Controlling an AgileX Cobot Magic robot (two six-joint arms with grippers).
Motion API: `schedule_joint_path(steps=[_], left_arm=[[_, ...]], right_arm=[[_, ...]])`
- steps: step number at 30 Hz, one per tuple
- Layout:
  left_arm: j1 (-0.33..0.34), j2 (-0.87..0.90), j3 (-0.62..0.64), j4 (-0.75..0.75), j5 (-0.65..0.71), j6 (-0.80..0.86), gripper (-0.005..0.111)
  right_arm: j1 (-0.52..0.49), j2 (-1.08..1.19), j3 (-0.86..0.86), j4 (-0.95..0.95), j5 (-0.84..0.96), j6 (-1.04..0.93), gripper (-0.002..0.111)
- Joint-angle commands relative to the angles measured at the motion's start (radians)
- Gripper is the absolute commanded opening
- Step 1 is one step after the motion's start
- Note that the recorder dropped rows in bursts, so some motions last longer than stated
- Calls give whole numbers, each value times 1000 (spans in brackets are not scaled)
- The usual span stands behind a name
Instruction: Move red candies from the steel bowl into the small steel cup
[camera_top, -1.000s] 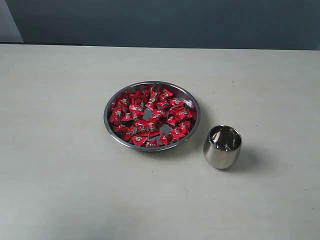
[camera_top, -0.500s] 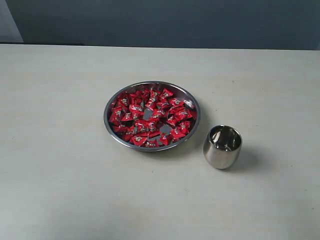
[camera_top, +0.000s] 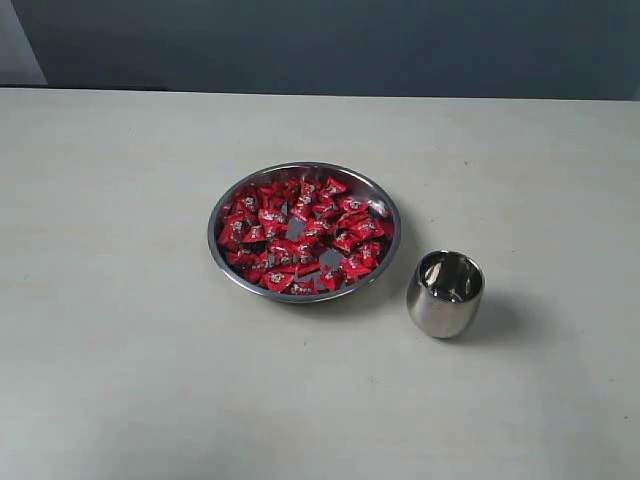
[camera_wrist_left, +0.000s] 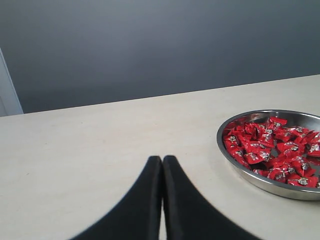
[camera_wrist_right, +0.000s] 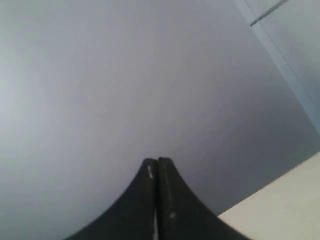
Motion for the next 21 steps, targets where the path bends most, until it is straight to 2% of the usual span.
schedule_joint_path(steps=[1,6,9,12,18,21], left_arm=[[1,-5,5,-1,-6,-1,2],[1,-5,5,-1,-6,-1,2],[1,-5,5,-1,-5,-1,2],[1,-5,5,-1,-5,-1,2],[1,-5,5,-1,-5,-1,2],[1,-5,5,-1,-5,-1,2]], right_arm=[[-2,220,-201,-191,47,-3,0],[39,599,-477,-357,99,-9,0],[133,816,-649,-438,144,-30,0],[268,1025,-827,-476,251,-129,0],[512,1432,-1162,-418,570,-340,1],[588,1584,-1273,-300,655,-492,8]])
